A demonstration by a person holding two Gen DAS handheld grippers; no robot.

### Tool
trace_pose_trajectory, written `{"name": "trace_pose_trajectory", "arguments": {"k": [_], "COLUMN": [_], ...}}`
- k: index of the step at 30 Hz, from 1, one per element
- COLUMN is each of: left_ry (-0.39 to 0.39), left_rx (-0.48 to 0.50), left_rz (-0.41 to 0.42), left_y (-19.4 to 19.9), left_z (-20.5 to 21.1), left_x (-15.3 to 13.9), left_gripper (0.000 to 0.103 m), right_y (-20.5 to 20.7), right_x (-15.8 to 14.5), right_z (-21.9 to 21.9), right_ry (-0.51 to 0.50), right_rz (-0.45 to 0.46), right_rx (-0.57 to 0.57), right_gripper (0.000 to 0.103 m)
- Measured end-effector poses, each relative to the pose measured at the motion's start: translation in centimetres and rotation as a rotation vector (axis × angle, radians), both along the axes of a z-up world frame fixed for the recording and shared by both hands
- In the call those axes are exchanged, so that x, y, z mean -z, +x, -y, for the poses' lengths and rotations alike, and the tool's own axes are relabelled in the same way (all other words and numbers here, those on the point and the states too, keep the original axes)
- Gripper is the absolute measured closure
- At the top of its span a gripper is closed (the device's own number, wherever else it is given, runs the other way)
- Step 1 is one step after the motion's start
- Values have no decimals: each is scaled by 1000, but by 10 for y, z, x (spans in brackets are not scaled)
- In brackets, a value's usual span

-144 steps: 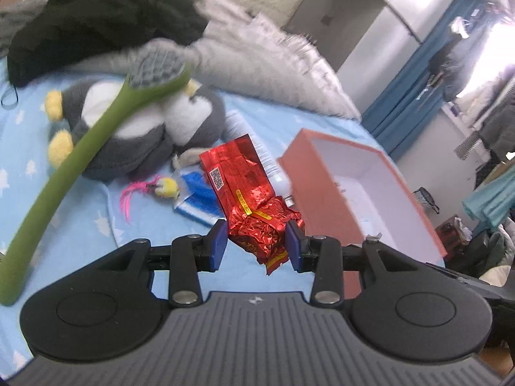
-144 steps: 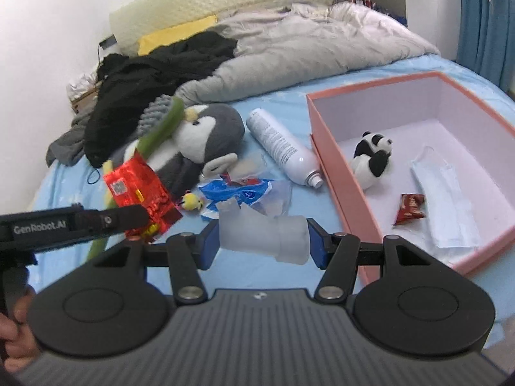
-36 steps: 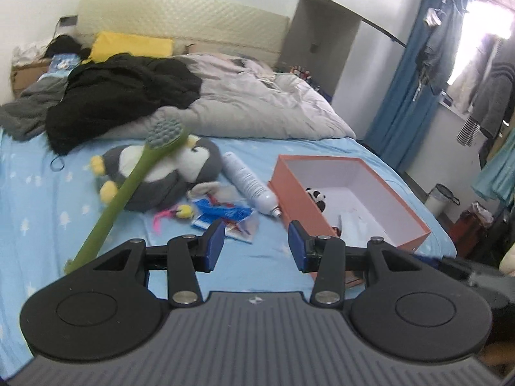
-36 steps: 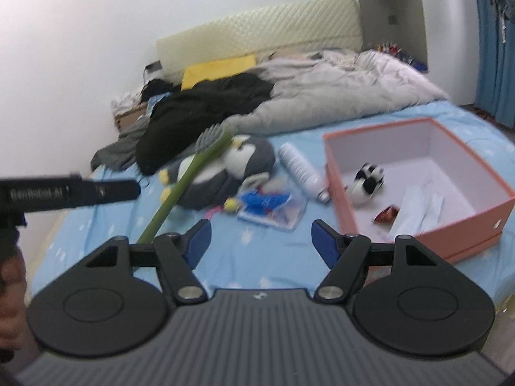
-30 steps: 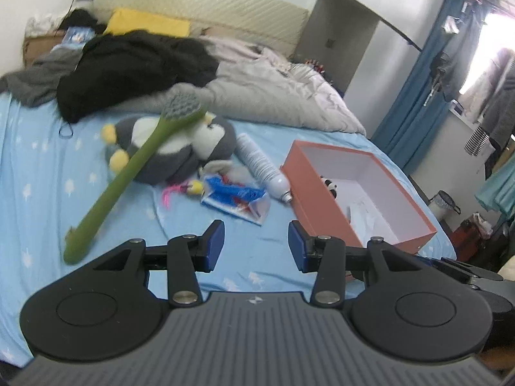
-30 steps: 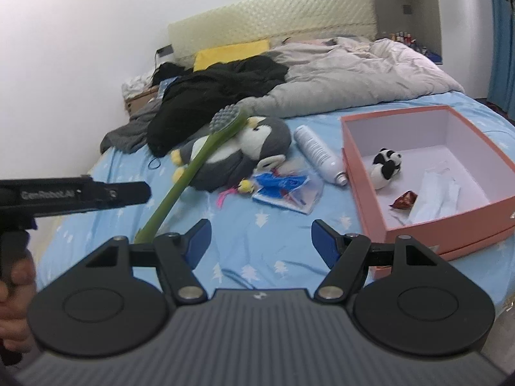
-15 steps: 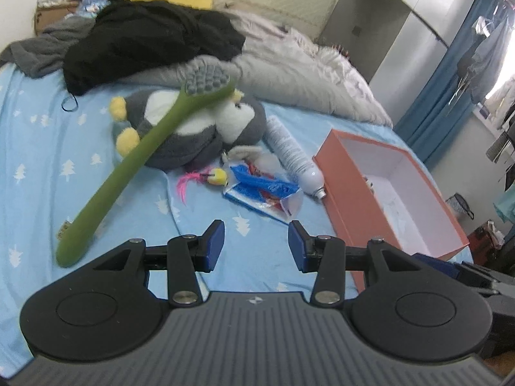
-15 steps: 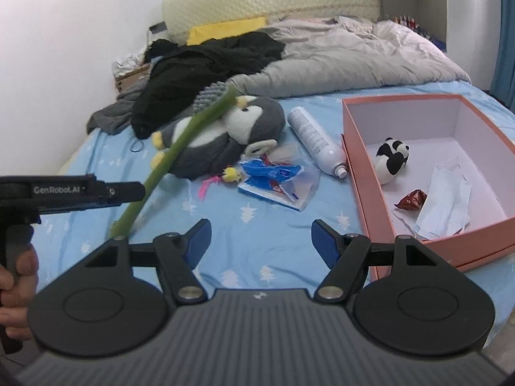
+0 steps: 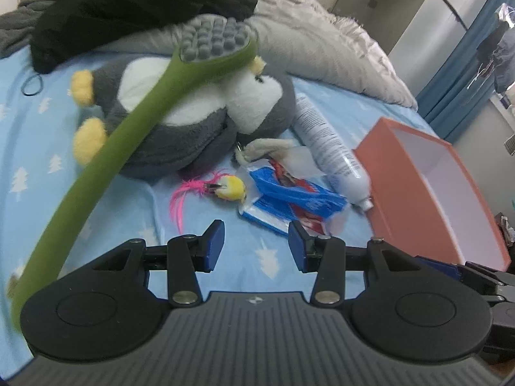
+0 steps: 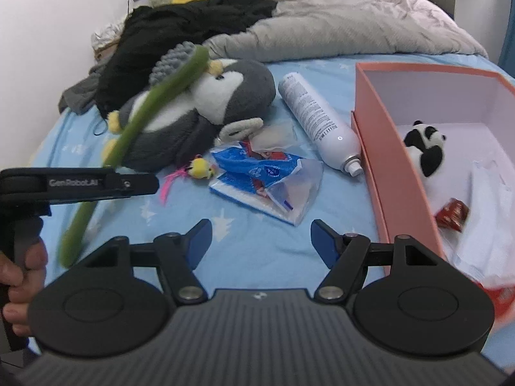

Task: Organize soft objects
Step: 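Reach the left tool toward the pink feather toy while the right tool grasps the blue packet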

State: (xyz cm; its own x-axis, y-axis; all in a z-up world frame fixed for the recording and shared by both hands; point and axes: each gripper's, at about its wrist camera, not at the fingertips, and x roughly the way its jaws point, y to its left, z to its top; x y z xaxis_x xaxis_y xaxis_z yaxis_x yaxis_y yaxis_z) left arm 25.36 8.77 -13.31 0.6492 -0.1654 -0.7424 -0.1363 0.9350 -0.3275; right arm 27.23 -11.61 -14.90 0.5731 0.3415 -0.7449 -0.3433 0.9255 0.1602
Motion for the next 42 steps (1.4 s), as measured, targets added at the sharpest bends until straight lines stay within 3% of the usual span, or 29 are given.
{"name": "trace_pose_trajectory", "arguments": {"k": [14, 18, 21, 23, 25, 30, 37, 38, 39, 40, 41, 42], "left_ry": [37, 49, 51, 46, 38, 26, -5, -7, -7, -11, -17, -24], "left_rx": [14, 2, 4, 6, 2, -8, -25, -27, -31, -36, -40, -44], "left_rz": [-64, -71, -63, -57, -54, -43, -34, -31, -26, -24, -24, -25], "left_y": [96, 104, 101, 98, 91, 69, 41, 39, 37, 36, 35, 35], "left_z": [-10, -8, -5, -4, -4, -2, -3, -4, -6, -8, -10, -11], "left_x": [70, 75, 74, 72, 68, 56, 48, 48, 47, 47, 47, 48], "left_gripper": [53, 59, 62, 65, 69, 75, 76, 76, 76, 76, 76, 76], "right_y": [71, 82, 84, 82, 78, 61, 50, 53, 56, 59, 64, 68], "right_x": [56, 66, 68, 67, 65, 58, 38, 35, 32, 30, 28, 27], "right_z": [-30, -36, -35, -34, -32, -25, -24, -26, -28, -30, -31, -32], "right_ry": [-72, -99, -95, -95, -88, -65, -68, -94, -116, -131, -141, -149], "right_rz": [-15, -26, -37, -50, -63, -81, -22, -1, 18, 35, 52, 63], "right_rx": [-49, -45, -51, -48, -44, -36, -82, -94, -106, -124, -142, -161], "right_gripper": [42, 55, 84, 95, 100, 100, 94, 89, 70, 61, 53, 54]}}
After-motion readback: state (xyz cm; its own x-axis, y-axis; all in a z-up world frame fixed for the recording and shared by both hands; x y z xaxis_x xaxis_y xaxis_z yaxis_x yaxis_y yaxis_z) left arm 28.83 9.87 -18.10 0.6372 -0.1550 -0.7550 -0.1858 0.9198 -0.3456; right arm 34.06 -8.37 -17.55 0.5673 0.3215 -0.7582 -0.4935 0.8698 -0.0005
